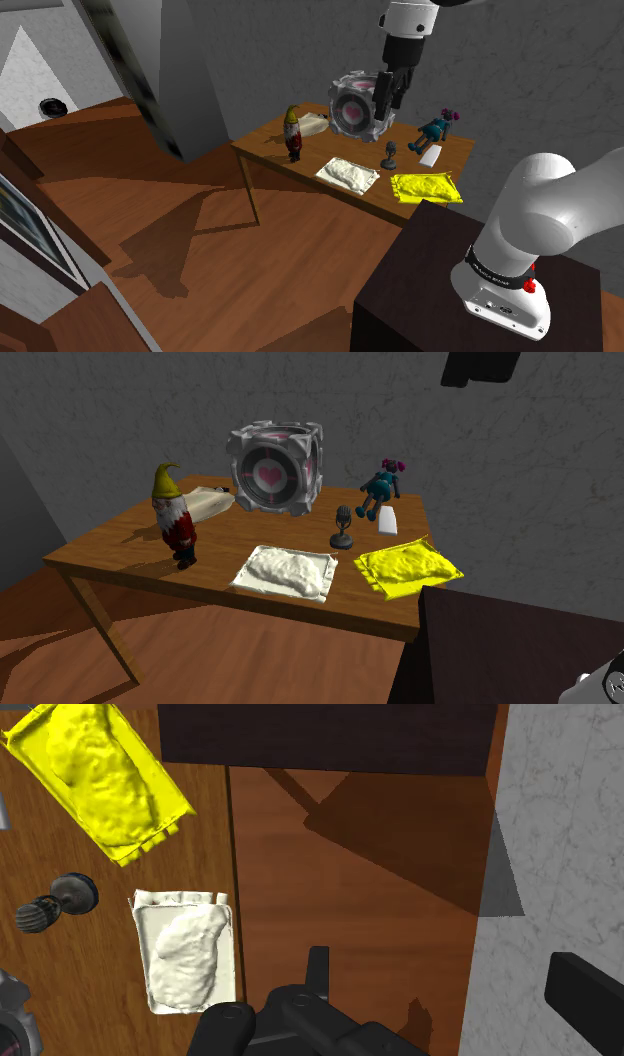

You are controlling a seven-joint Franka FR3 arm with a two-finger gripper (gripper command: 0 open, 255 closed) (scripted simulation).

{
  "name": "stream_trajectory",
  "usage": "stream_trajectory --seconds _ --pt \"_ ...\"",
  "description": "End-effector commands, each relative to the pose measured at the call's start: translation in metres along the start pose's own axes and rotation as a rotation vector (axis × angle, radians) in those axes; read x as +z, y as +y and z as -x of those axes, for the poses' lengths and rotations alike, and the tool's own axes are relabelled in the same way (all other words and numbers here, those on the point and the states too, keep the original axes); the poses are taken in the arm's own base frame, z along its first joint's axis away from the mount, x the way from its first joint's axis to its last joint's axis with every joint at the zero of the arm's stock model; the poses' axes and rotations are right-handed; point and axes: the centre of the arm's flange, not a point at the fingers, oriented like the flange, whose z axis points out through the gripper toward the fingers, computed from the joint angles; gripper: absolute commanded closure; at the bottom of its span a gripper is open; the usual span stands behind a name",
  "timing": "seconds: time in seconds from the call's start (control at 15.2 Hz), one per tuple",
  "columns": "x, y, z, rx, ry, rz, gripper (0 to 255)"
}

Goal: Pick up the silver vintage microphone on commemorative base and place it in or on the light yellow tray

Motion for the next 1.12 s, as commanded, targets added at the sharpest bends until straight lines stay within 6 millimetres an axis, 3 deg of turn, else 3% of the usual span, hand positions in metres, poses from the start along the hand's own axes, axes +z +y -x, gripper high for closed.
stream_trajectory --seconds 0.0,1.06 --pt "0.0 0.0 0.0 0.0 0.0 0.0 0" --pt "0.123 0.16 -0.02 0.001 0.051 0.061 0"
